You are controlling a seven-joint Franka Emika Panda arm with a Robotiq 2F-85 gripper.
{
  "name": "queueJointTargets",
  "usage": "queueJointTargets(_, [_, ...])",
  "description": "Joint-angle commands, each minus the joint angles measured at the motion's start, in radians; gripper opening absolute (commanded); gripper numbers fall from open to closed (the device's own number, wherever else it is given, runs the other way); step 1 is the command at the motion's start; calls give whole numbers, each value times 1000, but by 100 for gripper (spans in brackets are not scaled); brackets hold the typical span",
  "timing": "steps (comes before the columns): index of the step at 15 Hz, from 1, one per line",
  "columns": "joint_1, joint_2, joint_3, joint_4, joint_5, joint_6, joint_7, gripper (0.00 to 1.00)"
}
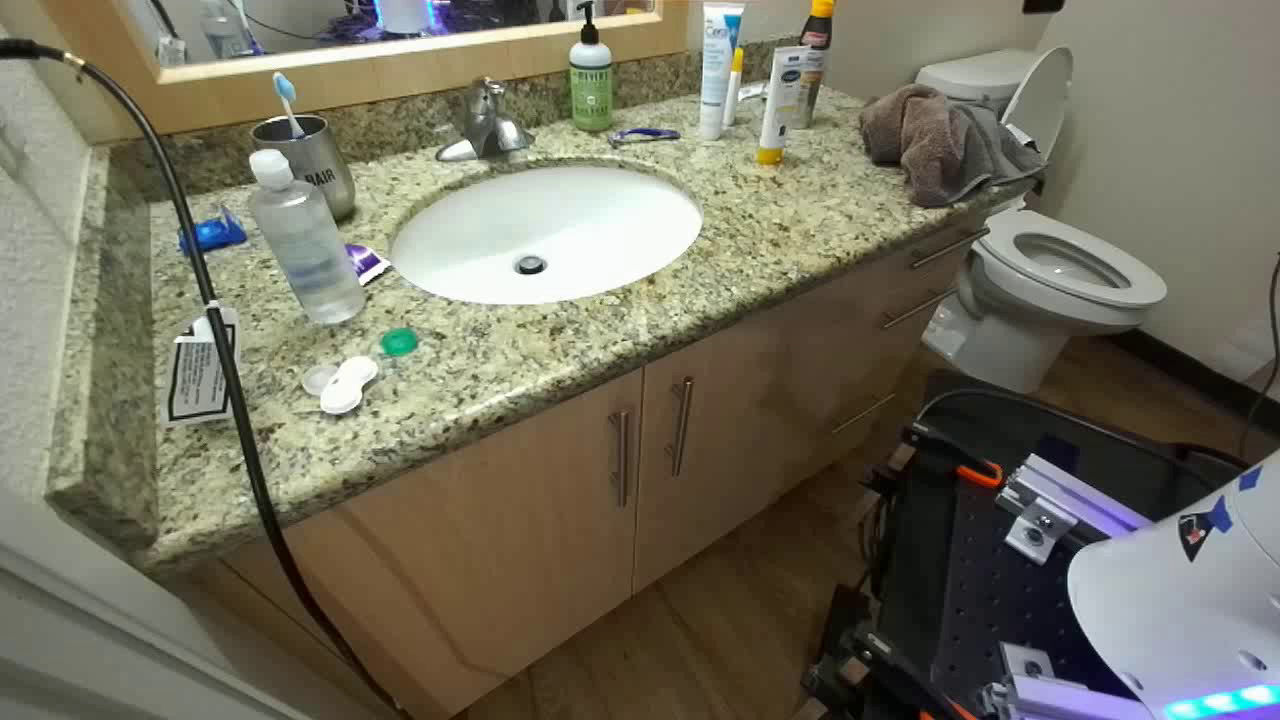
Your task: Pick the white tube with a yellow lid and put in next to the faucet
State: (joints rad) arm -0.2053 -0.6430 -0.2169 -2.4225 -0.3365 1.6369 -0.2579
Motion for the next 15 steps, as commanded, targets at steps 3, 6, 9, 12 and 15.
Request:
queueJointTargets(3, [14, 22, -4, 8, 10, 17, 45, 100])
queueJointTargets(6, [30, 137, -10, 92, 167, 45, 187, 100])
queueJointTargets(9, [26, 257, -19, 206, 311, 90, 274, 100])
queueJointTargets(12, [-7, 392, -47, 342, 375, 174, 345, 100])
queueJointTargets(15, [-14, 369, -39, 320, 372, 190, 366, 100])
